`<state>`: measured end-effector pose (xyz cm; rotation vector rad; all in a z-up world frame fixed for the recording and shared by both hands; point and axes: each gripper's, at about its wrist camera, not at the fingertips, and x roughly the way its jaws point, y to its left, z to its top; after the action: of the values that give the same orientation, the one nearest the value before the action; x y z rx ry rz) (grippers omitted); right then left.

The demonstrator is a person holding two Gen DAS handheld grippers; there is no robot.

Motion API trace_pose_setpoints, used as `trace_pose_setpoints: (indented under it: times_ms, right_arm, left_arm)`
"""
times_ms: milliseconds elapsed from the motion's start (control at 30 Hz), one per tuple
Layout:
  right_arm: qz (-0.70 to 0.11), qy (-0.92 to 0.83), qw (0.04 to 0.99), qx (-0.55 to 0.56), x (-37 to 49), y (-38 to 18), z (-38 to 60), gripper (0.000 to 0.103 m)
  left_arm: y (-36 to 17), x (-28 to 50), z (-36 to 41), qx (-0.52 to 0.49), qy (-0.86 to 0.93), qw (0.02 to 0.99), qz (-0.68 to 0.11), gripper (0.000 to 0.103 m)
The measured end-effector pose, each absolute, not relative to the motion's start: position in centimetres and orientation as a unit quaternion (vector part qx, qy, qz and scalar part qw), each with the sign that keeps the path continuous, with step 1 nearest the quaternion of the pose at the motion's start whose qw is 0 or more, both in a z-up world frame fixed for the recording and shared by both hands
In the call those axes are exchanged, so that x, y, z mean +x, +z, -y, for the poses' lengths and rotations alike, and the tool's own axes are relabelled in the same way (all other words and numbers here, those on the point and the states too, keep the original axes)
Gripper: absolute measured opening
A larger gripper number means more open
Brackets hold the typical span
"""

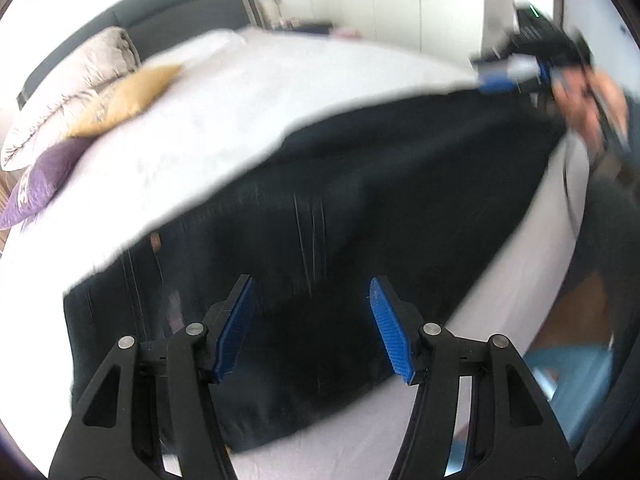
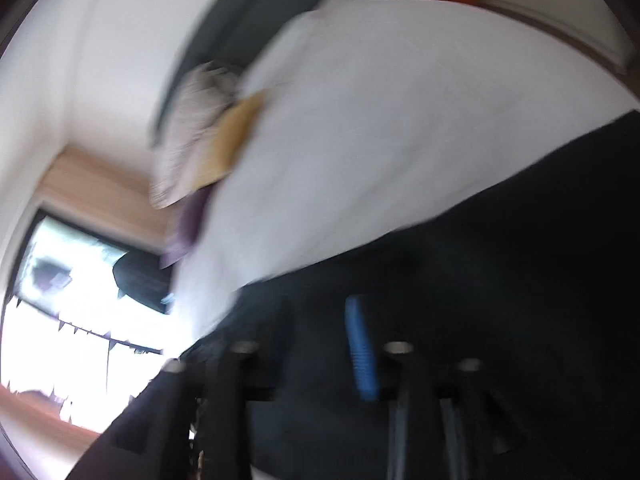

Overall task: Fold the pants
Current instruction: 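Open the left tool and lift both tools off the jeans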

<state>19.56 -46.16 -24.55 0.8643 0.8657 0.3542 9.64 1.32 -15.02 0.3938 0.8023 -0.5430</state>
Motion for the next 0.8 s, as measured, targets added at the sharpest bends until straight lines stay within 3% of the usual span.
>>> trace_pose_setpoints:
  times_ms: [133,167,200,267,533,600,667,733,800]
  right_arm:
    - [-0.457,0.155,0.786,0.387,18.5,-27.9,43.7,0.051]
    - [-0.468,0.135,0.782,0.388,17.9,-29.0,44.2,0.044]
    - [-0.461,0.136,0.782,0.397,17.1,-29.9,44.9,0.035]
    - [-0.455,0.122,0.779,0.415,15.5,-30.9,46.6,0.0]
    - [-0.433,0.066,0.785,0.439,10.4,-31.2,51.1,0.0]
    - [-0.438,0.061,0.788,0.428,10.2,-29.2,50.7,0.016]
    - [-0.412,0.106,0.804,0.415,10.9,-26.6,49.3,0.044]
    - [-0.387,0.148,0.812,0.41,12.1,-24.9,47.0,0.061]
    - [-0.377,0.181,0.805,0.42,13.8,-24.6,45.0,0.064]
  left_arm:
    - [-15.3,13.9,-0.4,0.187,-0.234,0.872,-0.387,0.058]
    - [-16.3,14.9,-0.6,0.193,-0.222,0.866,-0.404,0.058]
    - [-18.1,15.7,-1.1,0.194,-0.212,0.853,-0.435,0.058]
    - [-19.9,15.6,-2.6,0.189,-0.205,0.849,-0.449,0.058]
    - [-19.7,12.4,-7.1,0.137,-0.189,0.864,-0.446,0.058]
    - [-18.6,12.1,-7.0,0.141,-0.18,0.868,-0.442,0.058]
    - [-16.4,11.8,-6.6,0.132,-0.18,0.882,-0.415,0.058]
    - [-13.8,12.6,-6.0,0.117,-0.183,0.894,-0.392,0.059]
    - [-12.4,15.8,-3.8,0.102,-0.19,0.903,-0.372,0.062]
